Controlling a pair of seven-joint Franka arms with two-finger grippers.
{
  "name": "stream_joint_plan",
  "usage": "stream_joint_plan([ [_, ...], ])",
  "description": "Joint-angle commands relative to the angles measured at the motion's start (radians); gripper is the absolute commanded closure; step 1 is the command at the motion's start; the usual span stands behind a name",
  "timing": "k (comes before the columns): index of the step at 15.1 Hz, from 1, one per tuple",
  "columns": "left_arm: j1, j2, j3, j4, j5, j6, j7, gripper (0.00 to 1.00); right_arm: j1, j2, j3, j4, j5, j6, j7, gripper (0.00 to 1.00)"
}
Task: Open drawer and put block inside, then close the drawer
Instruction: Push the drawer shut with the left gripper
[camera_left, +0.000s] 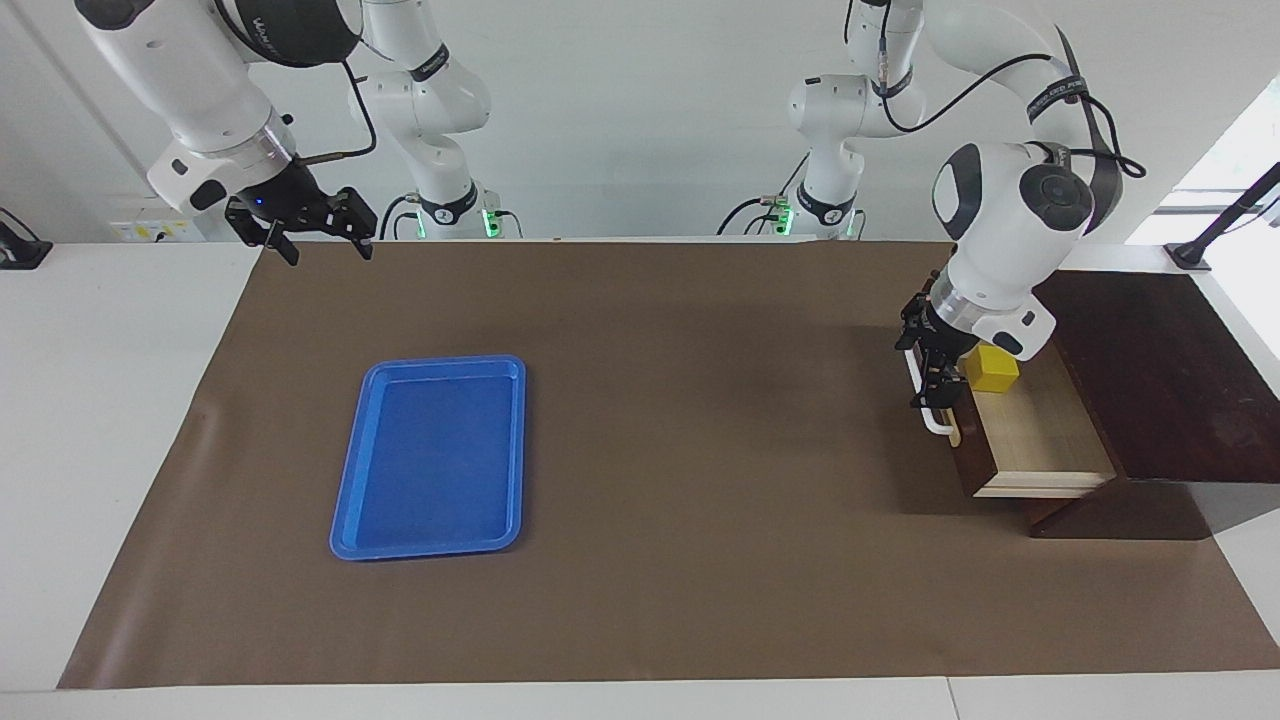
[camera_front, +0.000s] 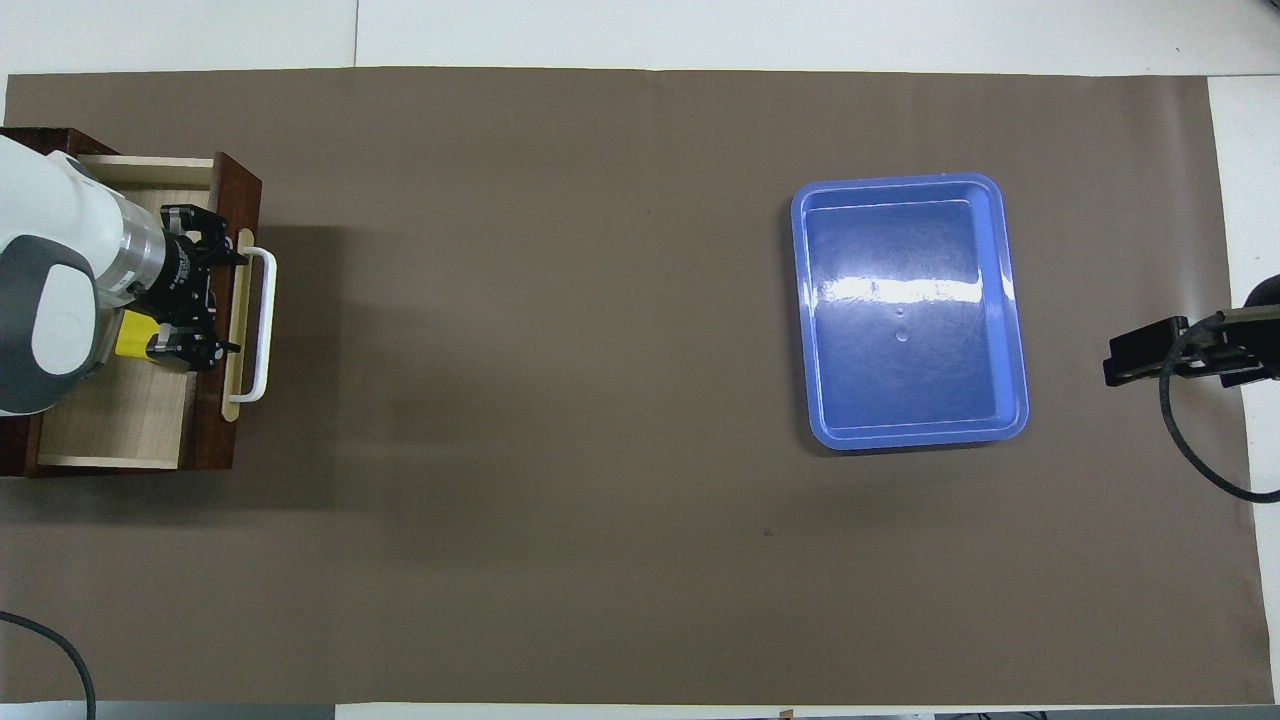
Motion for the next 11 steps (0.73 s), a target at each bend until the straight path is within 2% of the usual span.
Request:
stream_joint_plan([
  [1,0.042,-0.030,-0.001,-0.029,0.026,0.020,0.057,0.00,-0.016,-0.014,0.006,-0.010,-0.021,0.000,-0.026,0.00],
  [3,0.063,-0.030,-0.003,-0.028,0.075,0.025,0.080,0.00,-0.024,-0.014,0.004,-0.011,-0.021,0.000,-0.091,0.00],
  [11,0.221,-0.030,-0.003,-0.031,0.077,0.060,0.271,0.00,-0.039,-0.014,0.003,-0.011,-0.019,-0.008,-0.099,0.00],
])
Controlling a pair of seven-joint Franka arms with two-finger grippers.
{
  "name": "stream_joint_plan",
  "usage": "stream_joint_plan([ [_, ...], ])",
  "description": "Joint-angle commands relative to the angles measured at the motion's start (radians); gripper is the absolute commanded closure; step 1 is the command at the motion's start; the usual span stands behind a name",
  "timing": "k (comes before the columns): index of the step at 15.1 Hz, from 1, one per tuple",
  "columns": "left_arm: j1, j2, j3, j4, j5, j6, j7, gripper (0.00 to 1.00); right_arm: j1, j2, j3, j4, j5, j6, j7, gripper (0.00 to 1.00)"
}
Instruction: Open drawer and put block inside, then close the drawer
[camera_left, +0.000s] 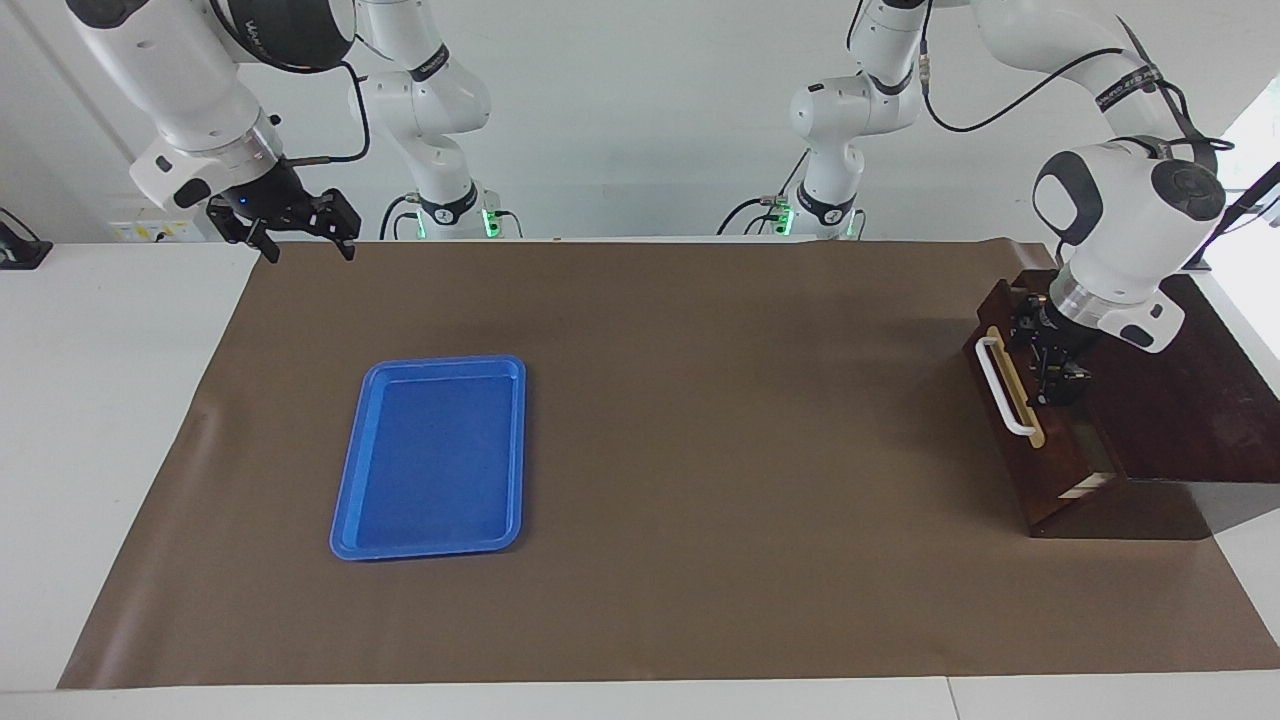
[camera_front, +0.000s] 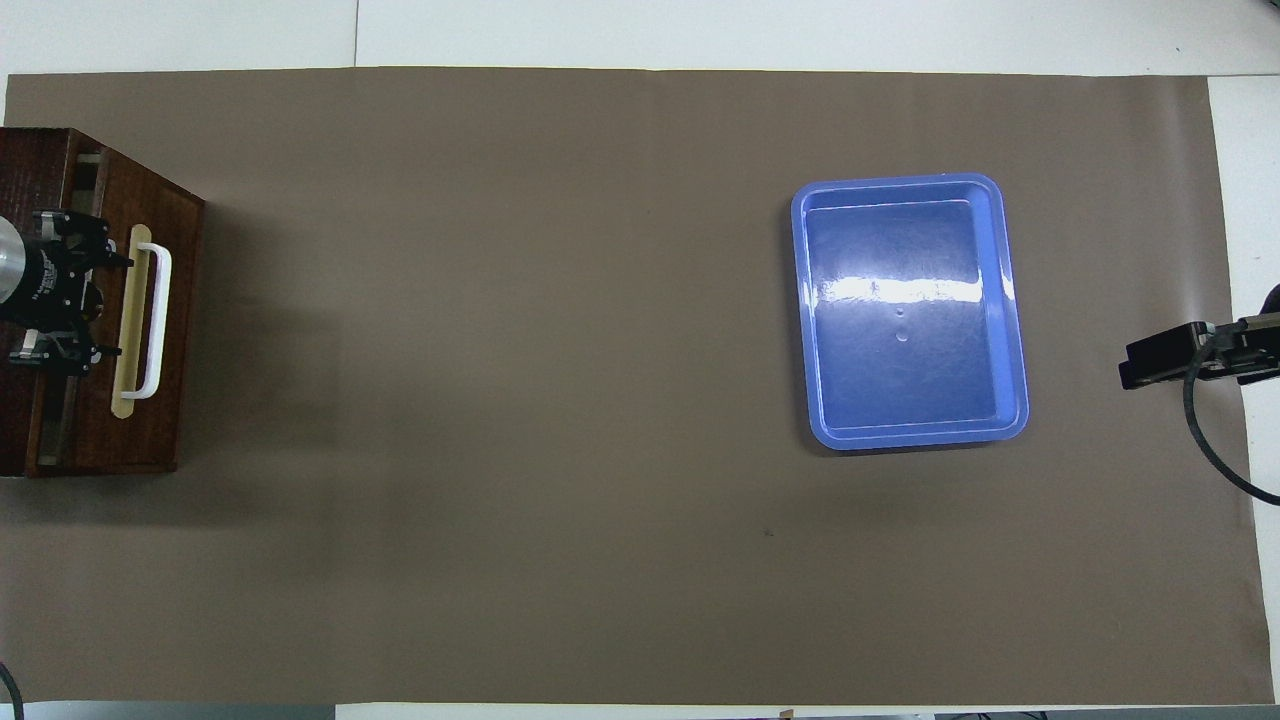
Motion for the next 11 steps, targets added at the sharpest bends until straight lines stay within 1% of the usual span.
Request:
stream_joint_plan([
  [1,0.039,-0.027,-0.004,-0.032,0.018,0.024,0.063,0.00,-0.020,-0.014,0.008,-0.010,-0.014,-0.006,-0.025,0.00],
  [4,0.022,-0.023,-0.007,-0.017,0.019,-0.001,0.063,0.00,-0.020,-0.011,0.008,-0.004,-0.017,0.010,-0.022,0.00],
  [6,-0.009,-0.024,-0.010,0.041,0.019,-0.099,0.078,0.00,-0.017,-0.008,0.010,0.009,-0.048,0.029,-0.021,0.00],
  [8,-0.036,-0.040,-0.012,0.075,0.019,-0.165,0.185,0.00,-0.007,-0.007,0.010,0.015,-0.066,0.029,-0.015,0.00],
  [11,-0.044,-0.095,-0.015,0.080,0.018,-0.225,0.381,0.00,-0.010,-0.007,0.011,0.015,-0.065,0.029,-0.012,0.00],
])
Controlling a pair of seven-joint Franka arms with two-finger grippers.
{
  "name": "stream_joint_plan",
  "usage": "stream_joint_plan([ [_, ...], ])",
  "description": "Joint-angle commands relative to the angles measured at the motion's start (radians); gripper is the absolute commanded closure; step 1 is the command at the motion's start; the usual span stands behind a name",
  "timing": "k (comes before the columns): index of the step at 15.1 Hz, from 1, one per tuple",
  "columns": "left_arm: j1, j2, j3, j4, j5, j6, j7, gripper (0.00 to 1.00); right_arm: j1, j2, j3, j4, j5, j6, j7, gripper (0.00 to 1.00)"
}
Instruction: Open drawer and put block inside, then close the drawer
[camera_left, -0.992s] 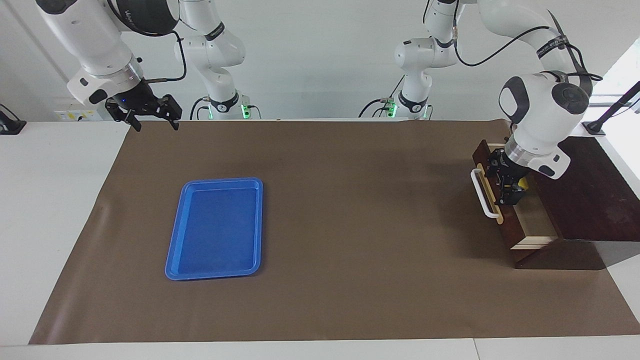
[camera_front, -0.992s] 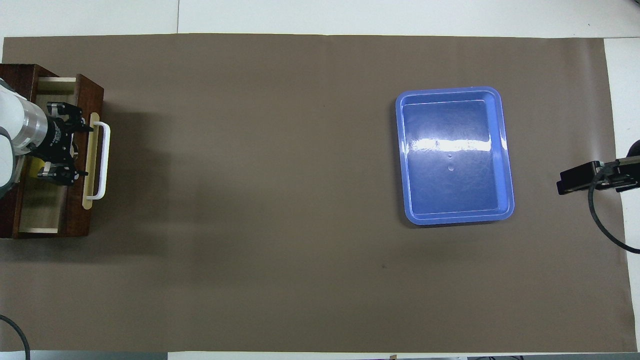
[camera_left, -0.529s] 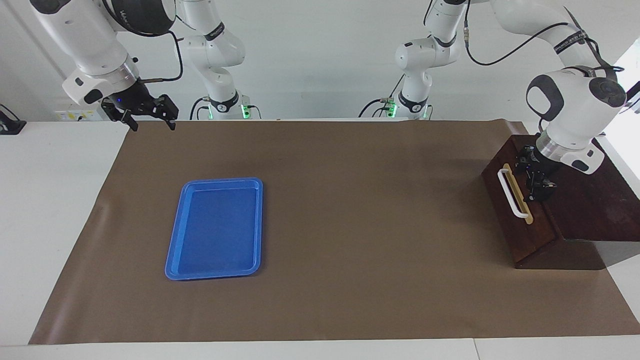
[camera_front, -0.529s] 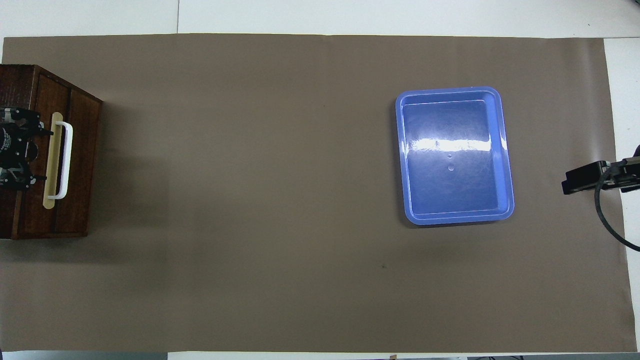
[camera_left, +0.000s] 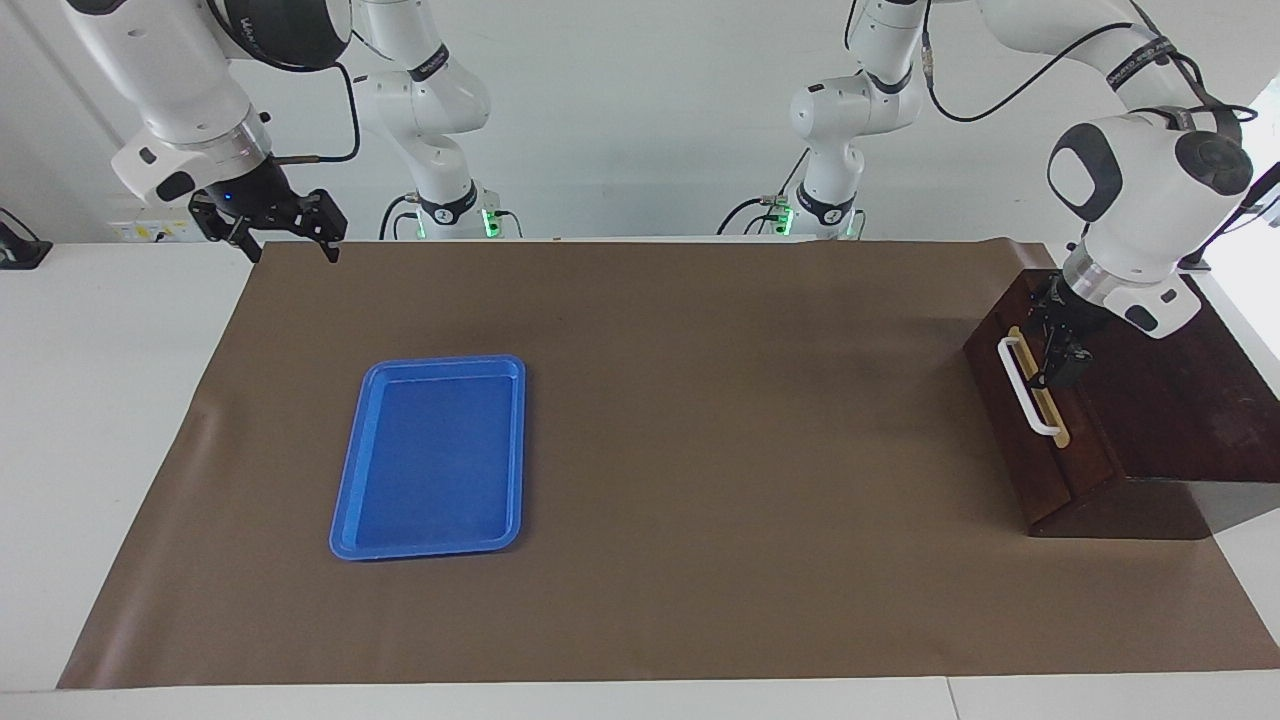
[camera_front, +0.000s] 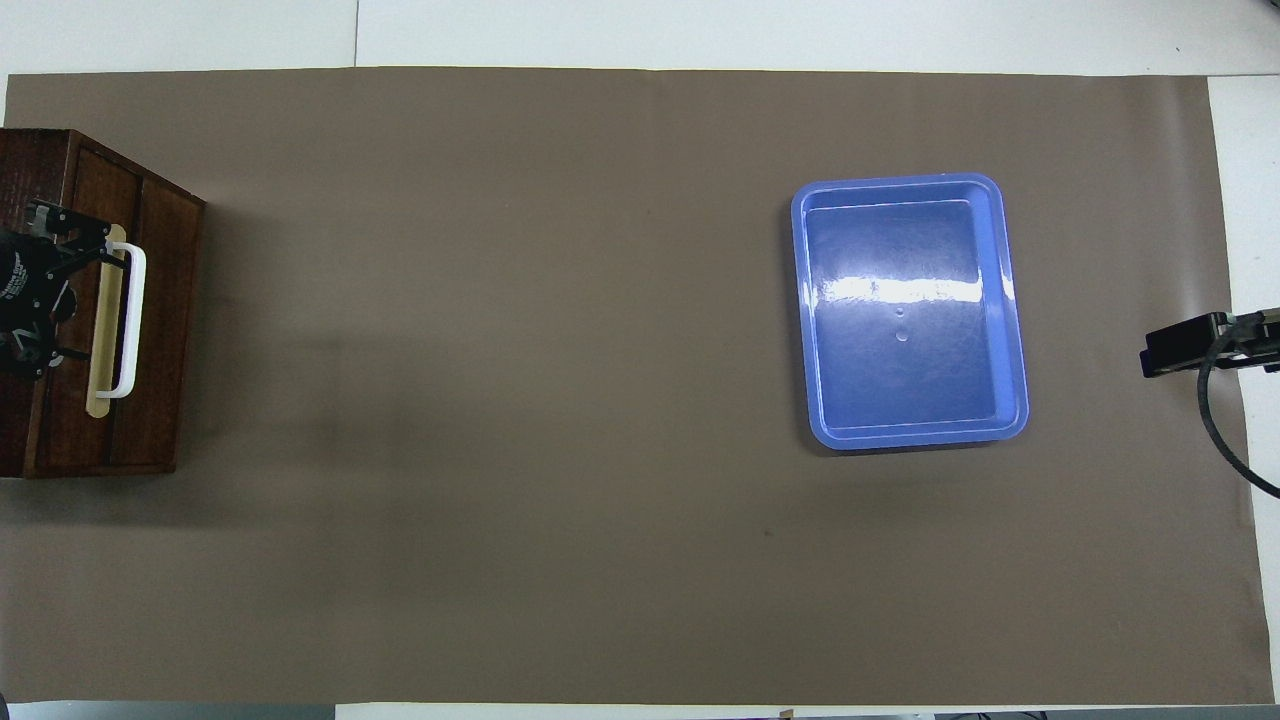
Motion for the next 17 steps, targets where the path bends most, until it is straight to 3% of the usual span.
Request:
stream_joint_plan([
  [1,-0.018,-0.061,0.006,-0.002,0.012,-0.072,0.192,0.00,-0.007,-0.005,0.007,0.003,-0.018,0.005,-0.010,0.00],
  [7,-0.052,-0.128,-0.004,0.032,0.010,-0.259,0.640,0.00,-0.014,-0.003,0.007,0.009,-0.007,0.035,-0.015,0.00],
  [11,-0.077,-0.138,-0.007,0.038,-0.002,-0.297,0.754,0.00,-0.016,-0.003,0.008,0.009,0.007,0.033,-0.013,0.00],
  [14,-0.089,-0.119,-0.001,0.083,-0.039,-0.311,0.834,0.00,-0.014,-0.005,0.008,0.009,0.021,0.033,0.002,0.00],
  [17,-0.094,-0.049,-0.003,0.152,-0.047,-0.372,0.857,0.00,-0.014,-0.008,0.010,0.006,0.019,0.031,0.004,0.00],
])
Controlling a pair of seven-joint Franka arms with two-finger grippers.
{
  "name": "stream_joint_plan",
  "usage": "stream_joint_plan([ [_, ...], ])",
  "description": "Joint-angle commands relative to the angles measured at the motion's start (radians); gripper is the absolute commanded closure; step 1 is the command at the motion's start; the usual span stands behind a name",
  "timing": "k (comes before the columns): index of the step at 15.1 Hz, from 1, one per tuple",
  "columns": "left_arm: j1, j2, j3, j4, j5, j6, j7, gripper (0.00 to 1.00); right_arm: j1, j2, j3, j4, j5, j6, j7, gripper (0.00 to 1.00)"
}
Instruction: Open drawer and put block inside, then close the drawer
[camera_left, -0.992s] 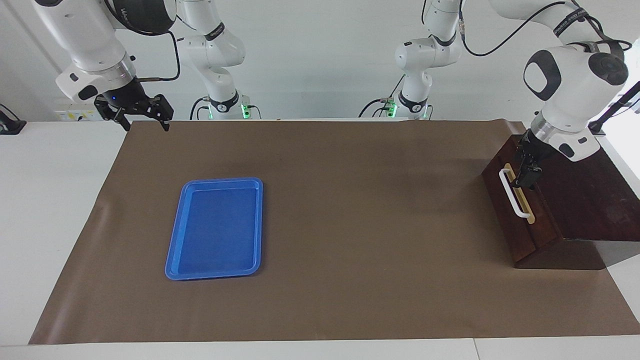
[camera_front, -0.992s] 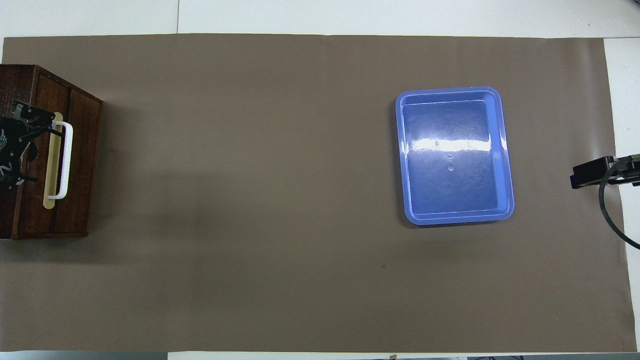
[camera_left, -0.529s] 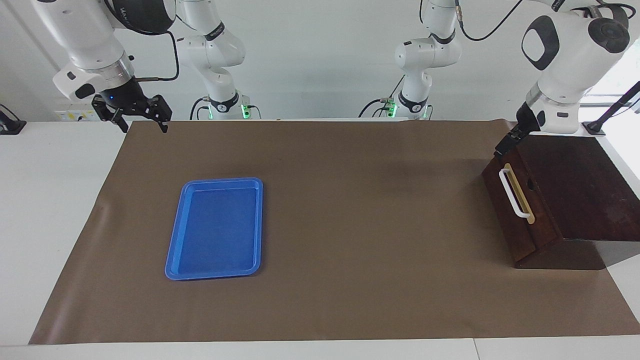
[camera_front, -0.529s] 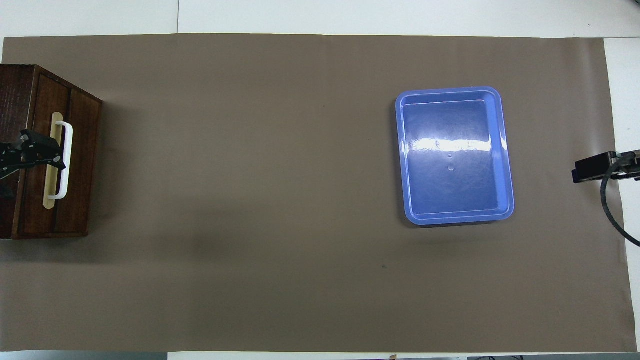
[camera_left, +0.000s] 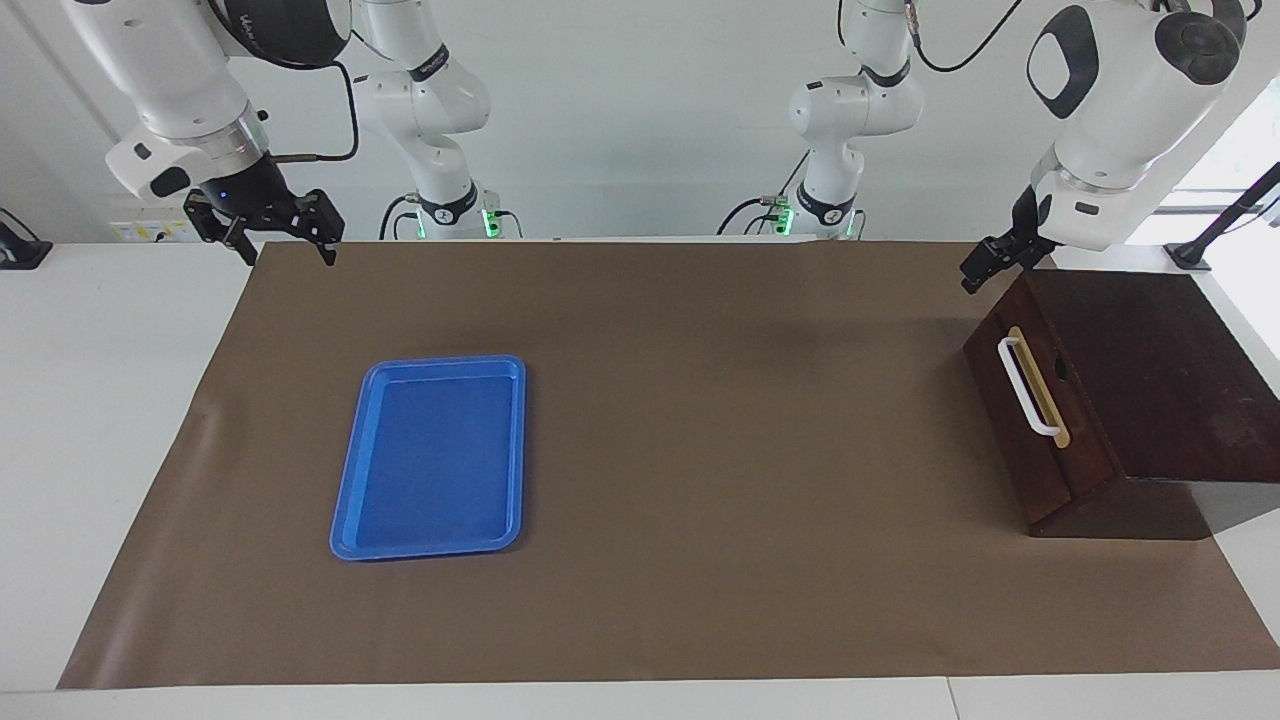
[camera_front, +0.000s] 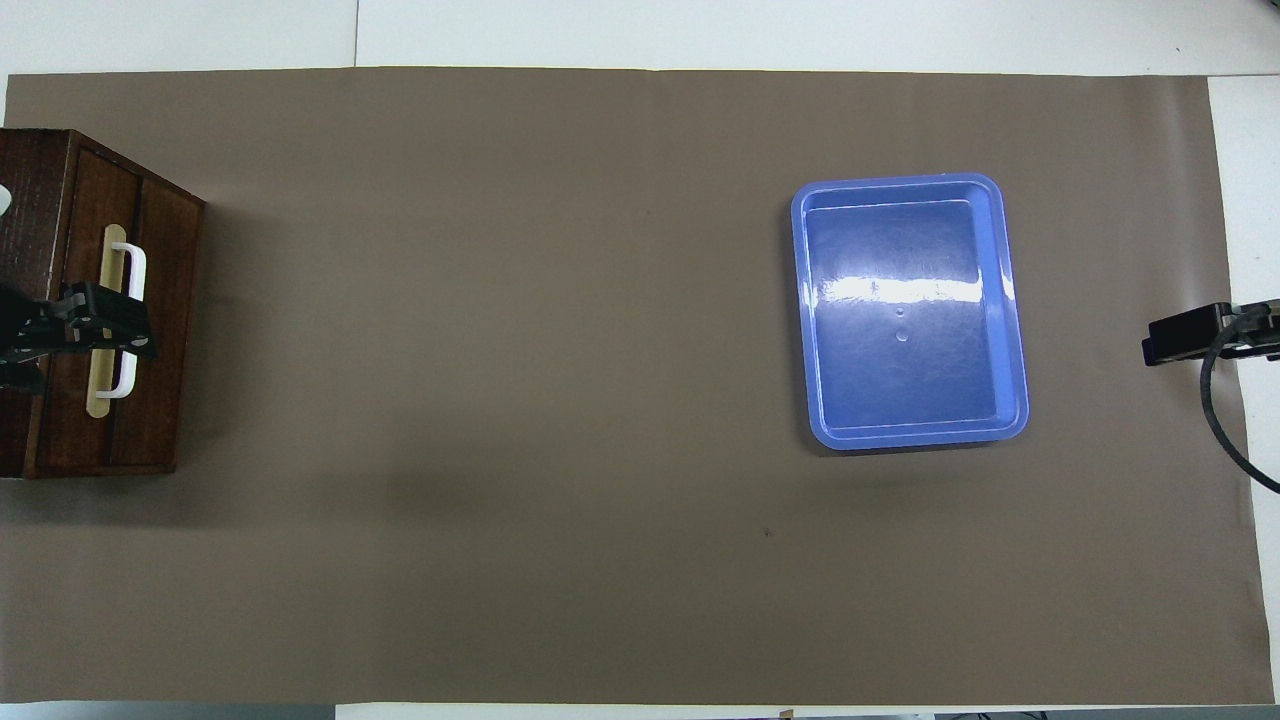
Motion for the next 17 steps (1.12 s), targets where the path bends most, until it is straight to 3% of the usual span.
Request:
stream_joint_plan([
  [1,-0.025,0.078,0.015,0.096,-0.012,-0.084,0.081,0.00,-0.014,-0.008,0.008,0.001,0.015,0.002,0.004,0.00],
  [5,-0.037,0.061,0.020,0.092,-0.013,-0.075,0.178,0.00,-0.013,-0.011,0.008,-0.002,0.014,0.002,0.002,0.00],
  [17,-0.062,0.059,0.019,0.098,-0.001,-0.088,0.198,0.00,-0.017,-0.013,0.008,-0.007,0.014,0.003,0.002,0.00],
])
